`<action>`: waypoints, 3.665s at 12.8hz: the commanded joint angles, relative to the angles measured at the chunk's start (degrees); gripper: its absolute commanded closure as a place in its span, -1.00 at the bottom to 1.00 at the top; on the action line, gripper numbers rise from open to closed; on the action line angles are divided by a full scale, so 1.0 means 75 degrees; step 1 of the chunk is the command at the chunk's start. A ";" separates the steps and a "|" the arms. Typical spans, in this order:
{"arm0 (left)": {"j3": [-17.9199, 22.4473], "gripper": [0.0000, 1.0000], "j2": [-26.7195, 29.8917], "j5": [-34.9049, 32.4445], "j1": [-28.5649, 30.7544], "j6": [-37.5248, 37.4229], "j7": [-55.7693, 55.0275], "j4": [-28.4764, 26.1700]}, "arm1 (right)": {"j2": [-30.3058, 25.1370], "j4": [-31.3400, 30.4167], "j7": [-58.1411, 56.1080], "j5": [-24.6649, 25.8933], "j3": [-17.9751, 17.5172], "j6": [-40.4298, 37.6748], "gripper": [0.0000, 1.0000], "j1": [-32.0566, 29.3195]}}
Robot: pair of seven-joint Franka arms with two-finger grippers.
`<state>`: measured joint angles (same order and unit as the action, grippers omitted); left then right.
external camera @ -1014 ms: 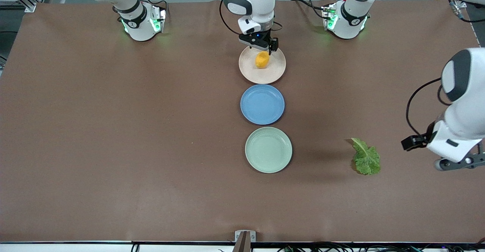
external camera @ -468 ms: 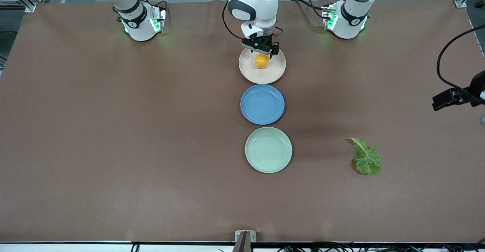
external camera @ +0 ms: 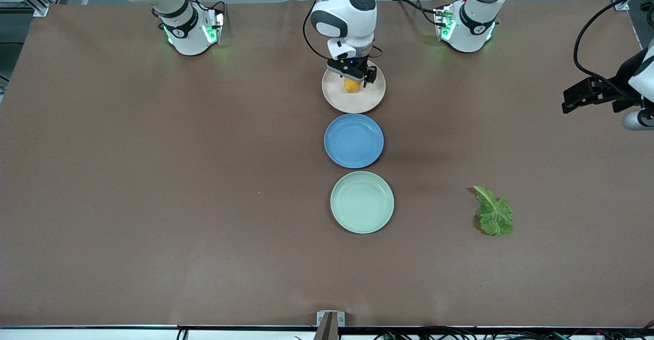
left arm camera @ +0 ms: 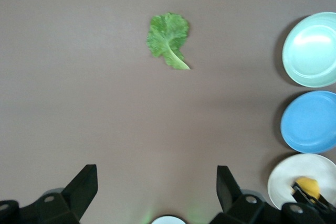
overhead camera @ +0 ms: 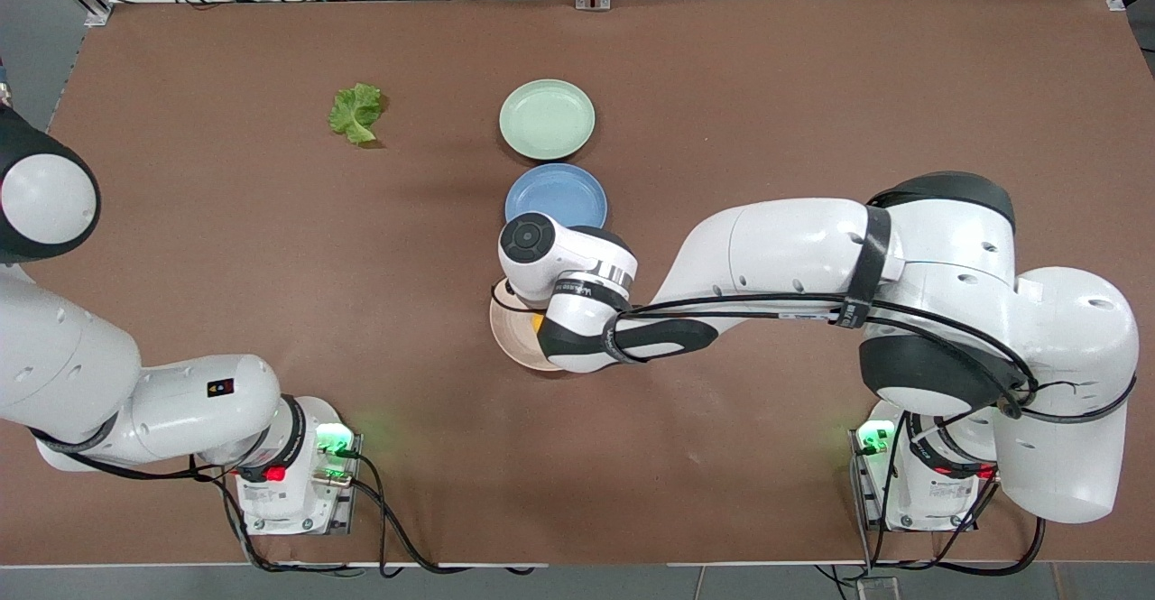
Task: Pick lemon and lettuce from plates
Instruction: 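Lower the right gripper and grasp the yellow lemon on the cream plate, then carry the lemon away from the plates with the right gripper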
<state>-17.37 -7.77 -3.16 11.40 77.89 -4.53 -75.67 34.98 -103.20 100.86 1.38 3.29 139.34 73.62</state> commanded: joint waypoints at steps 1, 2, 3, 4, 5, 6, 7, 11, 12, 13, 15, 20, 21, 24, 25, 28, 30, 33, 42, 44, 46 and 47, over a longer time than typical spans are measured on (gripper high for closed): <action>0.0519 -1.00 0.0810 0.0246 -0.0368 -0.0050 0.0100 -0.0923 | 0.0175 0.0131 0.0391 0.0203 0.0030 0.0136 -0.70 0.0039; 0.1115 -1.00 0.1104 0.0258 -0.1079 -0.0038 0.0019 -0.1275 | 0.0175 0.0131 0.0461 0.0191 0.0030 0.0136 -0.61 0.0039; 0.1503 -1.00 0.1199 0.0269 -0.1446 -0.0026 0.0018 -0.1441 | 0.0175 0.0131 0.0485 0.0203 0.0030 0.0136 -0.44 0.0039; 0.1612 -1.00 0.1200 0.0362 -0.1485 -0.0026 0.0053 -0.1477 | 0.0175 0.0120 0.0485 0.0191 0.0030 0.0113 0.05 0.0028; 0.1694 -1.00 0.1235 0.0537 -0.1508 -0.0003 0.0076 -0.1547 | 0.0164 0.0131 0.0485 0.0156 0.0030 0.0090 0.61 -0.0019; 0.1880 -1.00 0.1294 0.0586 -0.1659 -0.0003 0.0077 -0.1582 | 0.0140 0.0131 0.0485 0.0121 0.0030 0.0078 0.95 -0.0089; 0.1929 -1.00 0.1317 0.0574 -0.1788 -0.0003 0.0088 -0.1641 | 0.0105 0.0166 0.0381 0.0121 0.0030 0.0031 0.98 -0.0182; 0.1859 -1.00 0.1341 0.0527 -0.1731 0.0056 0.0053 -0.1665 | -0.0573 0.0072 -0.0952 0.0132 0.0030 -0.0319 0.99 -0.0978; 0.1859 -1.00 0.1341 0.0516 -0.1731 0.0079 0.0053 -0.1653 | -0.0772 0.0049 -0.1571 0.0132 0.0030 -0.0379 0.99 -0.1375; 0.1859 -1.00 0.1318 0.0516 -0.1731 0.0114 0.0053 -0.1630 | -0.1006 -0.0090 -0.2204 0.0132 0.0030 -0.0519 0.99 -0.1622; 0.1859 -1.00 0.1271 0.0492 -0.1743 0.0173 0.0018 -0.1618 | -0.1405 -0.0359 -0.3411 0.0132 0.0030 -0.0660 0.99 -0.2394; 0.1847 -1.00 0.1259 0.0364 -0.1801 0.0301 0.0018 -0.1583 | -0.1817 -0.1040 -0.6681 0.0132 0.0030 -0.0696 0.99 -0.4351; 0.1836 -1.00 0.1259 0.0259 -0.1825 0.0360 0.0018 -0.1583 | -0.1852 -0.1099 -0.7359 0.0132 0.0030 -0.0696 0.99 -0.4819; 0.1835 -1.00 0.1282 0.0223 -0.1813 0.0337 0.0018 -0.1595 | -0.1829 -0.1368 -0.9409 0.0121 0.0006 -0.0614 0.99 -0.6109; 0.1835 -1.00 0.1294 0.0211 -0.1813 0.0325 0.0018 -0.1595 | -0.1794 -0.1392 -1.0101 0.0121 0.0006 -0.0579 0.99 -0.6554; 0.1835 -1.00 0.1283 0.0188 -0.1813 0.0325 0.0018 -0.1595 | -0.1584 -0.1404 -1.2059 -0.0240 -0.0029 -0.0439 0.99 -0.7868; 0.1835 -1.00 0.1282 0.0176 -0.1813 0.0325 0.0018 -0.1583 | -0.1303 -0.1404 -1.3243 -0.0919 -0.0029 -0.0240 0.99 -0.8349; 0.1719 -1.00 0.1283 0.0129 -0.1801 0.0325 -0.0005 -0.1571 | -0.0718 -0.1357 -1.4394 -0.1344 -0.0029 0.0356 0.99 -0.8830; 0.1707 -1.00 0.1376 0.0047 -0.1755 0.0302 -0.0017 -0.1595 | 0.0234 -0.0596 -1.4655 -0.1707 -0.0041 0.0652 0.99 -0.9019; 0.1707 -1.00 0.1434 0.0047 -0.1754 0.0290 -0.0064 -0.1630 | 0.0281 -0.0397 -1.4644 -0.1707 -0.0041 0.0628 0.98 -0.8984; 0.1707 -1.00 0.1482 0.0047 -0.1743 0.0313 -0.0076 -0.1665 | 0.0328 -0.0303 -1.4655 -0.1696 -0.0041 0.0628 0.12 -0.8984; 0.1707 -1.00 0.1482 0.0047 -0.1731 0.0337 -0.0087 -0.1665 | 0.0328 -0.0302 -1.4655 -0.1707 -0.0041 0.0640 -0.99 -0.8984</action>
<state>-4.47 1.66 -1.49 -1.65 79.81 -4.73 -86.84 35.51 -106.97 -7.58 -9.98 3.83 143.47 7.01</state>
